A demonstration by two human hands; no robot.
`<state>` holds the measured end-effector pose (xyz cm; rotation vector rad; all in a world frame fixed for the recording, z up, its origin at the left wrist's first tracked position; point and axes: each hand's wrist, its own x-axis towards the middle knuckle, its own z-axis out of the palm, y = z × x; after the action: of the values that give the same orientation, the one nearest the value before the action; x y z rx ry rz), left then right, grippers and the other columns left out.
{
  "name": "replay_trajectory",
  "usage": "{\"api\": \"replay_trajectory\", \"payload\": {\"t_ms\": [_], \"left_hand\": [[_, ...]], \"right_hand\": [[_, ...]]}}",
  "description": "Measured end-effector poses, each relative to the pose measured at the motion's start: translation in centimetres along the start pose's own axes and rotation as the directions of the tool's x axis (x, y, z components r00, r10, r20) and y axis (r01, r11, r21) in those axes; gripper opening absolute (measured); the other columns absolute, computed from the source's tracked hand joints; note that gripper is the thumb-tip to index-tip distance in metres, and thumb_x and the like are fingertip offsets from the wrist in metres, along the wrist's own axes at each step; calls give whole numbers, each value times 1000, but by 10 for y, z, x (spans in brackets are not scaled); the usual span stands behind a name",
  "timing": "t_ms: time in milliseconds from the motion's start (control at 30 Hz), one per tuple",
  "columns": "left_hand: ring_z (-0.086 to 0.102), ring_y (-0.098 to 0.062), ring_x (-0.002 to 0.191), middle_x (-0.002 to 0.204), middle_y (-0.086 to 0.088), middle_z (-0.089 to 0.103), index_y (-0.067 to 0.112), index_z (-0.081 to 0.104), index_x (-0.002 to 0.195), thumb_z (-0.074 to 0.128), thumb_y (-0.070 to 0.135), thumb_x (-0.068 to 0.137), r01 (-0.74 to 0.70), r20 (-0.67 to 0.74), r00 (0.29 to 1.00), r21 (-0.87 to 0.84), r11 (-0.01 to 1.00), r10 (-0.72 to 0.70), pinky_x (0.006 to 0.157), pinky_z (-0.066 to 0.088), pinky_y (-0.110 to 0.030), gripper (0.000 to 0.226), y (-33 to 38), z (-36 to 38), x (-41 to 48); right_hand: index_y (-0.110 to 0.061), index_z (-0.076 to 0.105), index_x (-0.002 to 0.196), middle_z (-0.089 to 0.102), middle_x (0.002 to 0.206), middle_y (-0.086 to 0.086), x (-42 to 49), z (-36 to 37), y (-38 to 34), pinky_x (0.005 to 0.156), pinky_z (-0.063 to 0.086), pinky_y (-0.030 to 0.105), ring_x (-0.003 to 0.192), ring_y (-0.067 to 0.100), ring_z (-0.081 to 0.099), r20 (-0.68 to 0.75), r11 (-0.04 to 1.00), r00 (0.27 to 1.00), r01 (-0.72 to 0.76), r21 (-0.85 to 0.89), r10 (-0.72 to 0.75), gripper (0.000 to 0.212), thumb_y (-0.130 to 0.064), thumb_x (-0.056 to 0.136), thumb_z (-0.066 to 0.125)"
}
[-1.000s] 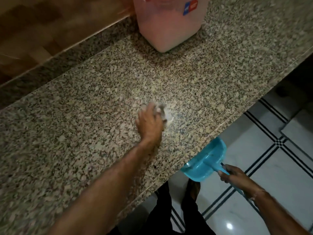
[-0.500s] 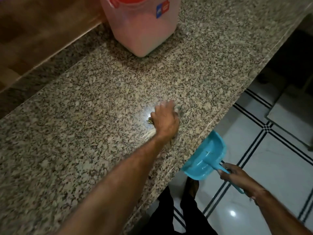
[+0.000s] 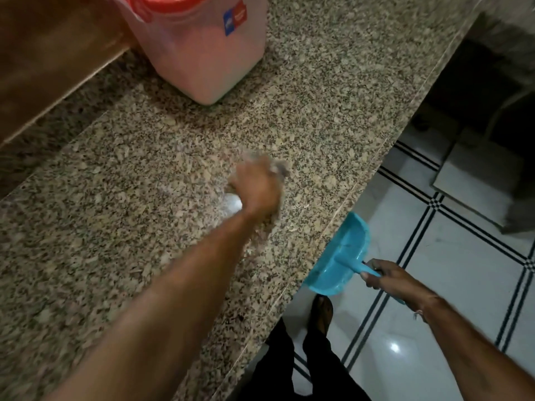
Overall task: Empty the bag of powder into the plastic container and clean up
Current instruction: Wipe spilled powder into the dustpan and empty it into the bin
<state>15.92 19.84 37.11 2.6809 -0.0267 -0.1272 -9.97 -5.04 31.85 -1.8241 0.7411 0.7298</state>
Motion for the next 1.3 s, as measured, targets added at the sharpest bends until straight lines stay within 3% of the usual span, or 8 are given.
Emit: {"api": "replay_trajectory", "payload": {"t_ms": [133, 233, 400, 533, 633, 767, 933, 1300], "left_hand": [[60, -10, 88, 95, 6, 64, 26, 64, 100, 27, 57, 94, -233, 75, 962, -276, 933, 262, 83, 49, -35, 49, 17, -6, -15], [65, -11, 81, 95, 7, 64, 25, 59, 98, 36, 58, 95, 37, -133, 989, -240, 970, -70, 68, 60, -37, 40, -24, -29, 56], [42, -34, 135, 146, -14, 47, 23, 54, 132, 42, 44, 99, 443, -35, 894, -90, 892, -447, 111, 33, -44, 41, -51, -38, 152], [57, -27, 114, 123, -6, 62, 28, 62, 119, 38, 57, 97, 8, 28, 1000, -42, 999, -7, 100, 44, -51, 44, 26, 6, 109], [57, -17, 104, 106, 5, 64, 32, 63, 103, 40, 52, 97, -281, 151, 939, -181, 942, 309, 98, 41, -47, 31, 60, 28, 37], [63, -23, 102, 111, -3, 66, 28, 61, 114, 38, 53, 94, -132, -70, 991, -321, 938, 115, 87, 52, -49, 39, 52, 15, 72], [48, -29, 130, 142, -11, 53, 22, 59, 131, 48, 35, 100, 45, -169, 983, -145, 988, -70, 108, 38, -40, 35, 30, -1, 180], [47, -8, 98, 98, 14, 52, 32, 63, 96, 47, 48, 100, -524, 181, 815, -174, 833, 551, 93, 36, -37, 23, 57, 44, -9]], "right_hand": [[-12, 65, 82, 59, 67, -5, 2, -5, -1, 65, 40, 25, 68, 12, 51, 0, 1000, 1000, -1, 14, 1, 16, -19, 96, 69], [-11, 65, 84, 59, 68, -5, 3, -9, 4, 67, 40, 28, 69, 12, 52, -4, 999, 1000, 0, 46, 0, 15, -19, 96, 70], [-16, 65, 84, 60, 72, -5, 9, -15, 24, 69, 41, 29, 72, 13, 53, -17, 996, 1000, 6, 86, -5, 14, -23, 95, 70], [-10, 65, 81, 59, 67, -7, 15, -18, 32, 67, 41, 30, 69, 13, 52, -20, 996, 1000, 15, 90, -13, 18, -19, 95, 71], [-15, 65, 78, 59, 64, -10, 16, -20, 30, 66, 39, 29, 67, 10, 52, -25, 994, 1000, 10, 109, -8, 19, -23, 94, 72], [-25, 65, 72, 59, 64, -11, 21, -27, 29, 64, 38, 29, 65, 8, 50, -40, 993, 999, 22, 120, -17, 22, -30, 92, 73], [-27, 67, 77, 62, 71, -8, 28, -28, 44, 67, 42, 33, 68, 8, 55, -63, 988, 998, 29, 151, -20, 17, -33, 91, 75], [-20, 69, 83, 63, 72, -6, 15, -35, 35, 70, 43, 33, 71, 12, 55, -21, 991, 1000, 4, 134, -1, 15, -32, 88, 75]]}}
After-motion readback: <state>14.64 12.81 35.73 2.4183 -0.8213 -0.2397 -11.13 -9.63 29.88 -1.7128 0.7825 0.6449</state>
